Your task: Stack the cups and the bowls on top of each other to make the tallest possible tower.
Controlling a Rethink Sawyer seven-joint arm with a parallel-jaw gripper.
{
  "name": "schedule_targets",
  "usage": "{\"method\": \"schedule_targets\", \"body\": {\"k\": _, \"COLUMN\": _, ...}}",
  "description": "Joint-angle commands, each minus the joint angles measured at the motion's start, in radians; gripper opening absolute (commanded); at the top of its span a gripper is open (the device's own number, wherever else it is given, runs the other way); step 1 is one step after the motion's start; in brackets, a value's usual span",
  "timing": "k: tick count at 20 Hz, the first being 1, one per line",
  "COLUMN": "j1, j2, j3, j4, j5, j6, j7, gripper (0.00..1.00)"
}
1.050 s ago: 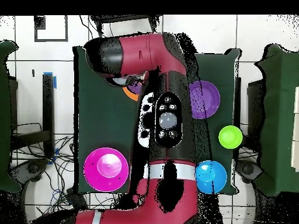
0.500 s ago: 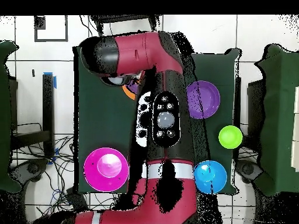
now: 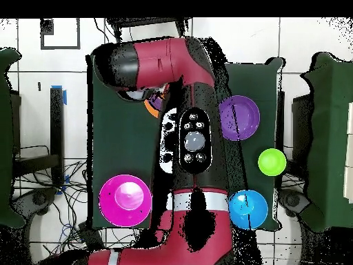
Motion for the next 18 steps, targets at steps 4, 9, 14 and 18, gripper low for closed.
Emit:
{"method": "schedule_targets", "body": {"k": 4, "j1": -0.003, "j2": 0.049, "j3": 0.073, "j4": 0.1, "j5": -0.058, "j6": -0.071, "j7": -0.186, "gripper": 0.0}}
{"method": "schedule_targets", "body": {"k": 9, "j1": -0.003, "j2": 0.056, "j3": 0.074, "j4": 0.097, "j5": -0.06, "j6": -0.091, "j7": -0.182, "gripper": 0.0}}
{"method": "schedule_targets", "body": {"k": 14, "j1": -0.005, "j2": 0.064, "j3": 0.077, "j4": 0.094, "j5": -0.063, "j6": -0.113, "j7": -0.183, "gripper": 0.0}}
{"method": "schedule_targets", "body": {"k": 18, "j1": 0.0, "j2": 0.062, "j3": 0.065, "j4": 0.087, "j5": -0.083, "j6": -0.124, "j7": -0.186, "gripper": 0.0}}
